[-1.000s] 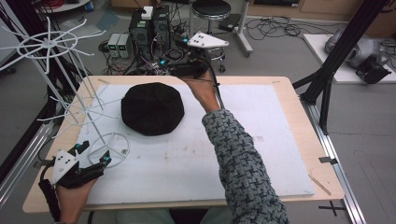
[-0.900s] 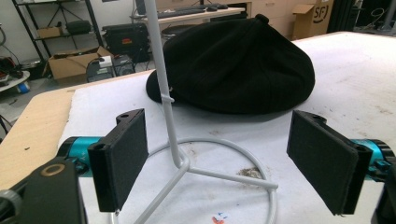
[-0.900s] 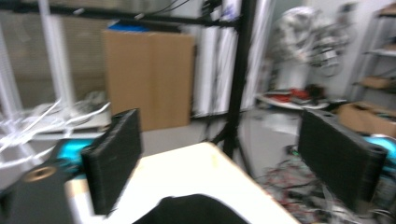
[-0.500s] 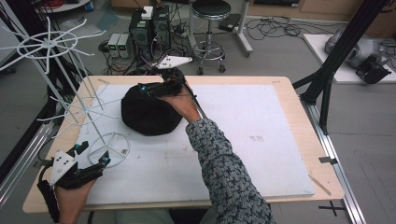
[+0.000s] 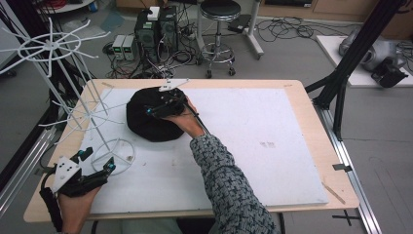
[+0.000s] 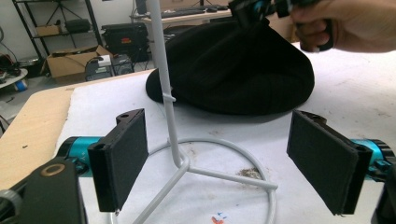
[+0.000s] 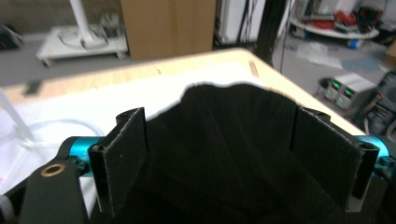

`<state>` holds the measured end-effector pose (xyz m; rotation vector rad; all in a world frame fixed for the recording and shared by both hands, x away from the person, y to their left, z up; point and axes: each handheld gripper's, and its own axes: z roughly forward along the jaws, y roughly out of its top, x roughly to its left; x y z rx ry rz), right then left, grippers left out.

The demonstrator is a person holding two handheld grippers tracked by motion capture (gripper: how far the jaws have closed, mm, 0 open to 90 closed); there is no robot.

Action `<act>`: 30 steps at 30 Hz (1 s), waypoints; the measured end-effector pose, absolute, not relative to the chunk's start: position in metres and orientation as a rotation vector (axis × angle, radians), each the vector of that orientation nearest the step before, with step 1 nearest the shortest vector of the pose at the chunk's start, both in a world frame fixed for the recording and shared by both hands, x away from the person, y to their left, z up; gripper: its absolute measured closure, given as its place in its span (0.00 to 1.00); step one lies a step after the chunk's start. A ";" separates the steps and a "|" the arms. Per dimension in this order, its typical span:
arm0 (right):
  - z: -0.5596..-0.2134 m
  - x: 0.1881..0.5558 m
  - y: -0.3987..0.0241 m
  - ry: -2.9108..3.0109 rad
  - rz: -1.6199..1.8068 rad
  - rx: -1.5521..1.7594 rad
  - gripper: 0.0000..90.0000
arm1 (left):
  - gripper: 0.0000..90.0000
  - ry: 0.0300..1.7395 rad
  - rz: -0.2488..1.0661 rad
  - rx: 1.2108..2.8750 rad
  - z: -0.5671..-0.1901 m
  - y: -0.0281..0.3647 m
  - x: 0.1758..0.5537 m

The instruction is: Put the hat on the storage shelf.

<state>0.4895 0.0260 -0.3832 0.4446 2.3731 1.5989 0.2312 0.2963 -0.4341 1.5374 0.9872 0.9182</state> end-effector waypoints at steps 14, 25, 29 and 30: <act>-0.393 0.493 0.031 2.445 1.415 0.400 0.60 | 0.23 0.999 0.939 1.533 -0.433 0.300 0.225; -0.385 0.496 0.027 2.432 1.380 0.434 0.85 | 0.23 1.055 0.993 1.515 -0.433 0.310 0.204; -0.379 0.497 0.024 2.413 1.402 0.438 0.88 | 0.23 1.075 1.015 1.504 -0.433 0.313 0.197; -0.377 0.497 0.022 2.409 1.411 0.441 0.88 | 0.23 1.080 1.022 1.501 -0.432 0.314 0.195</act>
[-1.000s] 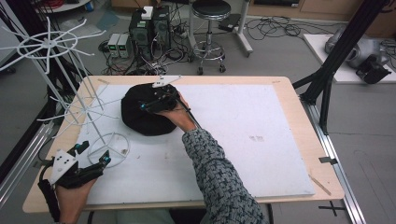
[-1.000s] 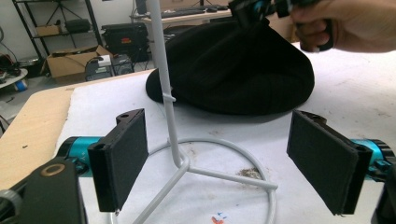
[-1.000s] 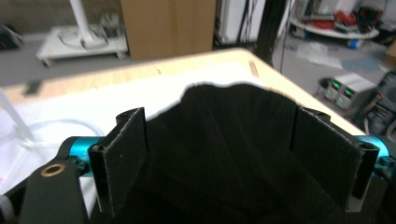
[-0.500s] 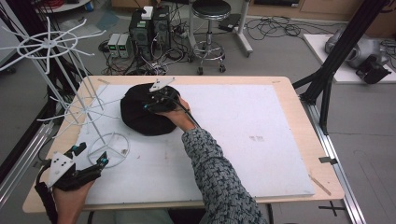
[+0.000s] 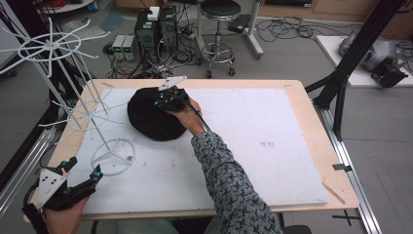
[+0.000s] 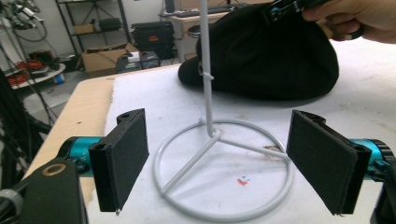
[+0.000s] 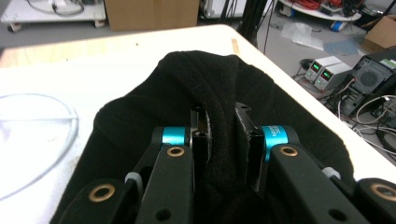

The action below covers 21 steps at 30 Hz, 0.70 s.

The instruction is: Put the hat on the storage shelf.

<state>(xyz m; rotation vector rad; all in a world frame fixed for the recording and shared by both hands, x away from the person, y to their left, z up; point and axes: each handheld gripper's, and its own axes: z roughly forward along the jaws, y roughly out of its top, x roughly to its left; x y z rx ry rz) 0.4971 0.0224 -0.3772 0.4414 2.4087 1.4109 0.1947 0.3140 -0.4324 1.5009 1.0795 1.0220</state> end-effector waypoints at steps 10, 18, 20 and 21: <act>-0.362 0.504 0.003 2.320 1.556 0.515 0.91 | 0.23 1.105 1.083 1.488 -0.431 0.319 0.182; -0.344 0.514 -0.022 2.249 1.667 0.573 0.91 | 0.23 1.108 1.123 1.489 -0.432 0.324 0.168; -0.339 0.517 -0.028 2.227 1.700 0.579 0.91 | 0.23 1.110 1.139 1.487 -0.432 0.326 0.164; -0.337 0.518 -0.030 2.218 1.713 0.579 0.91 | 0.23 1.113 1.146 1.483 -0.432 0.327 0.161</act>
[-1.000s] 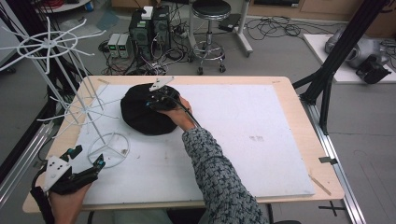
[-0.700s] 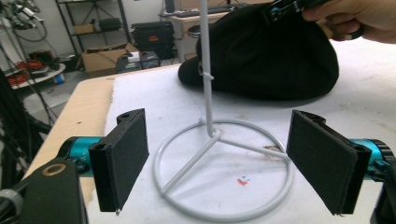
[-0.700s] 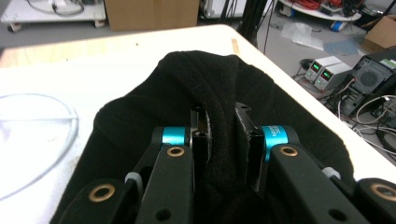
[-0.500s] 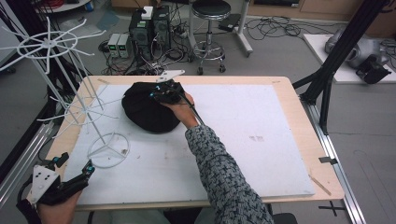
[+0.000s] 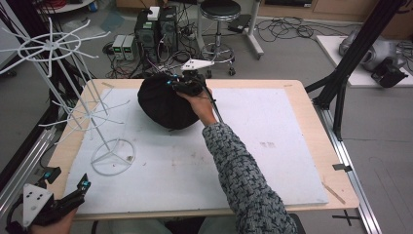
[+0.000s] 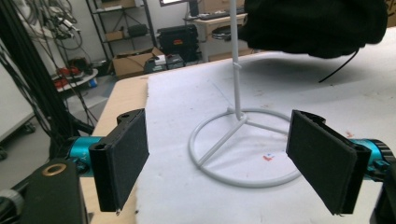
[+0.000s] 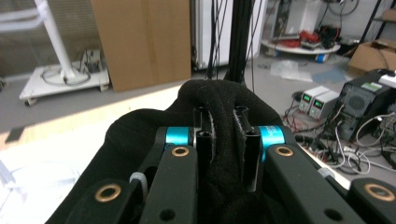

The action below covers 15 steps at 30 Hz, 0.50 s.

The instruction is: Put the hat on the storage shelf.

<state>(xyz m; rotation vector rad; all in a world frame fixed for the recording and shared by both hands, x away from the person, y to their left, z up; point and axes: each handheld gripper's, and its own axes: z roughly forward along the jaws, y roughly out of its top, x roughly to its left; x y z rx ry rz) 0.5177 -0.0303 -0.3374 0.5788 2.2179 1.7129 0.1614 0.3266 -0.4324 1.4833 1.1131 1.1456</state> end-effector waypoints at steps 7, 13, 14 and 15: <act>-0.313 0.527 -0.047 2.144 1.826 0.587 0.91 | 0.23 1.147 1.176 1.437 -0.434 0.339 0.142; -0.286 0.524 -0.051 2.078 1.913 0.554 0.91 | 0.23 1.161 1.190 1.431 -0.434 0.343 0.135; -0.283 0.523 -0.052 2.076 1.929 0.549 0.91 | 0.23 1.161 1.191 1.434 -0.434 0.343 0.134; -0.278 0.522 -0.053 2.061 1.952 0.539 0.91 | 0.23 1.160 1.192 1.437 -0.434 0.343 0.134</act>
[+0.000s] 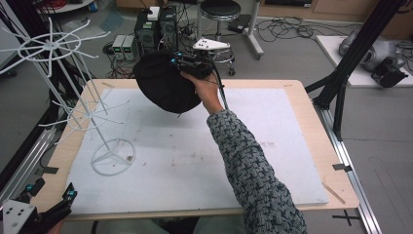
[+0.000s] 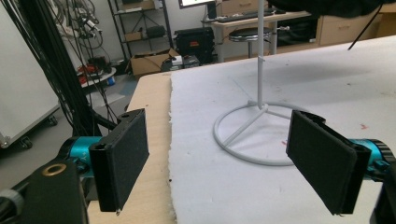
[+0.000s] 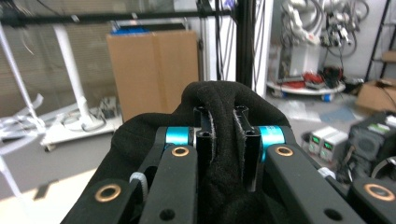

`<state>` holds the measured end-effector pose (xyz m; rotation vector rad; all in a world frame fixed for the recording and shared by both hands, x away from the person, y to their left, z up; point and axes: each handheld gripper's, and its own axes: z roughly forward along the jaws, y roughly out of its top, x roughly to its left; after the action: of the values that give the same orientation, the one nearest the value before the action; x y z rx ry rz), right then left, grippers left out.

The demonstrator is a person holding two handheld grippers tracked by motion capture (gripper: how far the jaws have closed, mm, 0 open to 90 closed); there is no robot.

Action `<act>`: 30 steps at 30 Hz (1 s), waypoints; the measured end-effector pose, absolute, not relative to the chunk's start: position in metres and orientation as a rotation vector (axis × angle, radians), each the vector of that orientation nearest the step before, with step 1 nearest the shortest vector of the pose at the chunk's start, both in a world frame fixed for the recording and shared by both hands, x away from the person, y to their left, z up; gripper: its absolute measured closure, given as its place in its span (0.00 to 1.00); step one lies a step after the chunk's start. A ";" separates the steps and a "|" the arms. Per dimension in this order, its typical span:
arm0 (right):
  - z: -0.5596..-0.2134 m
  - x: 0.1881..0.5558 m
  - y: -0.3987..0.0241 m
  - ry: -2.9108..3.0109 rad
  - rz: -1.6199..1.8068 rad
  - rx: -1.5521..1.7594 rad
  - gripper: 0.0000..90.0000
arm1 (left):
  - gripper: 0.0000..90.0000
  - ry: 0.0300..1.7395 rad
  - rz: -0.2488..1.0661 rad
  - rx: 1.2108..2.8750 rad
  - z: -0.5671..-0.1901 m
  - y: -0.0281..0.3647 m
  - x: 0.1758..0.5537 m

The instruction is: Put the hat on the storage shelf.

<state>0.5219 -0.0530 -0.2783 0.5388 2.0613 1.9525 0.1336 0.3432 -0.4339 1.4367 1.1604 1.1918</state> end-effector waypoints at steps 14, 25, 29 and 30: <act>-0.220 0.518 -0.053 2.001 2.074 0.413 0.91 | 0.23 1.161 1.203 1.447 -0.435 0.346 0.133; -0.178 0.513 -0.054 1.943 2.164 0.362 0.91 | 0.24 1.143 1.203 1.446 -0.435 0.343 0.131; -0.163 0.511 -0.054 1.923 2.190 0.329 0.91 | 0.24 1.144 1.205 1.450 -0.435 0.344 0.130; -0.159 0.510 -0.054 1.908 2.209 0.312 0.91 | 0.24 1.145 1.205 1.450 -0.435 0.344 0.130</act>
<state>0.5099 -0.0540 -0.1585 0.3122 1.9080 2.2090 0.1297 0.3441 -0.4349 1.4502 1.1451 1.2053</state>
